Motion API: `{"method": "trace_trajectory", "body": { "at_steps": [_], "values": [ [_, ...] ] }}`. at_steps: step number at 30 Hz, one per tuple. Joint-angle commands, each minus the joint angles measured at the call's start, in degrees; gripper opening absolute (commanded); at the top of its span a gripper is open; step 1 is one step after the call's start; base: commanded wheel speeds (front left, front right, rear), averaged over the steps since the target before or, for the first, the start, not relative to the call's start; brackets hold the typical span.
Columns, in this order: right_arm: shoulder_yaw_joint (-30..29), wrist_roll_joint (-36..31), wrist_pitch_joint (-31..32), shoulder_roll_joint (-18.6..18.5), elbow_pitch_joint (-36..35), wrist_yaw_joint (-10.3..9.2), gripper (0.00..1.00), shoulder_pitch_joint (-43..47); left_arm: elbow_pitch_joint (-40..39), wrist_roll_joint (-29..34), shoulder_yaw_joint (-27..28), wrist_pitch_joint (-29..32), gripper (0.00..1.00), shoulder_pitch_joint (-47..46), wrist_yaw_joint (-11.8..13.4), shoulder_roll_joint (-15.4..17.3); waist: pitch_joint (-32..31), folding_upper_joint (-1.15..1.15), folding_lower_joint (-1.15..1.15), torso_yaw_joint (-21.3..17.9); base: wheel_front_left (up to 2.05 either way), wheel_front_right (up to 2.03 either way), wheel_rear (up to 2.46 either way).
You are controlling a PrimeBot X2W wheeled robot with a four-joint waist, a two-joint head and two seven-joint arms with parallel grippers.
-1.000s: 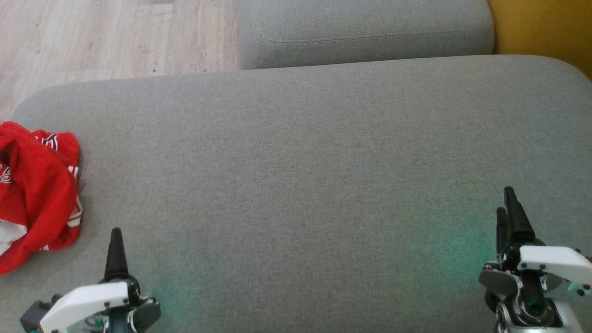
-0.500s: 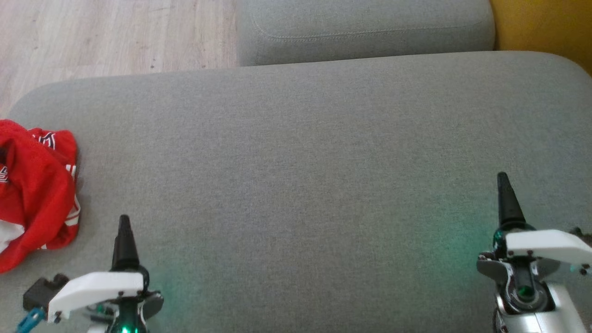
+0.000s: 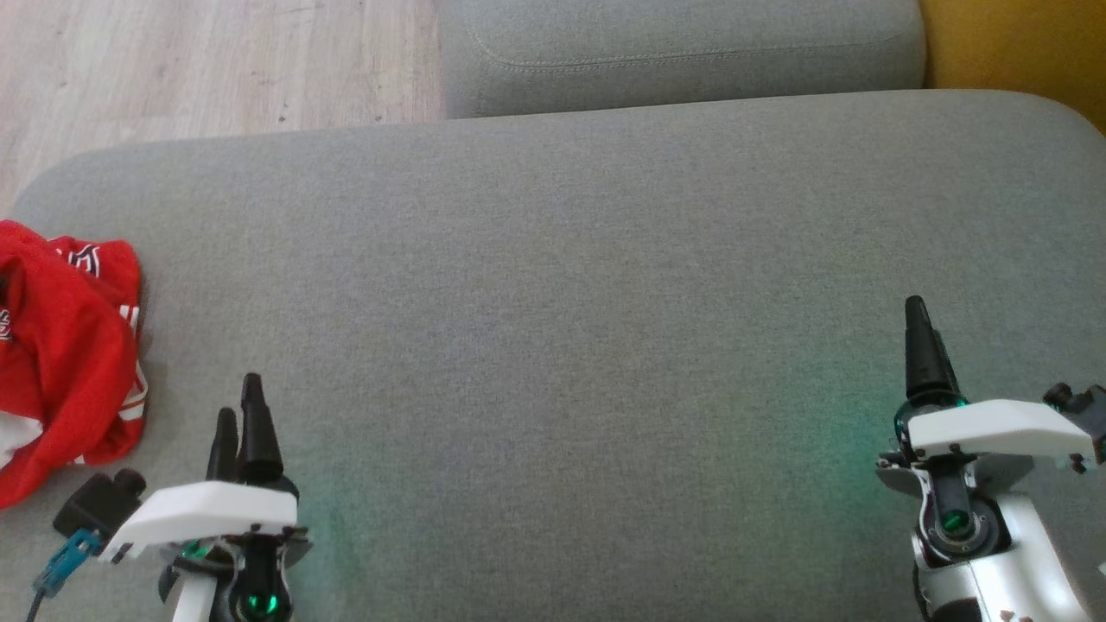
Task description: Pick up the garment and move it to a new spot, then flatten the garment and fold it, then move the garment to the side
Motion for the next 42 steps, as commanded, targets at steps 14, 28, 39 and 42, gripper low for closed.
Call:
{"method": "trace_trajectory", "body": {
  "at_steps": [14,28,39,42],
  "values": [
    [2.48,-13.73,-3.09,0.40,1.17,0.14,1.00,-5.69,-0.19,12.63,-1.04,-3.04,1.00,-4.55,1.01,1.19,0.28,0.00,0.00,-0.01,0.00,0.00,0.00],
    [3.61,-24.22,-5.28,0.67,3.87,0.17,1.00,-6.44,1.69,22.34,-2.97,-5.22,1.00,-4.90,1.97,0.99,0.53,0.00,0.00,-0.13,0.00,0.00,0.00],
    [3.36,-33.01,-7.14,0.84,4.83,0.18,1.00,-6.25,2.41,29.92,-3.71,-7.07,1.00,-4.19,2.94,0.85,0.71,0.00,0.00,-0.01,0.00,0.00,0.00],
    [3.68,-36.33,-7.82,0.95,5.18,0.19,1.00,-6.78,2.66,33.02,-4.13,-7.74,1.00,-4.50,3.17,0.99,0.74,0.00,0.00,-0.01,0.00,0.00,0.00]
  ]
}}
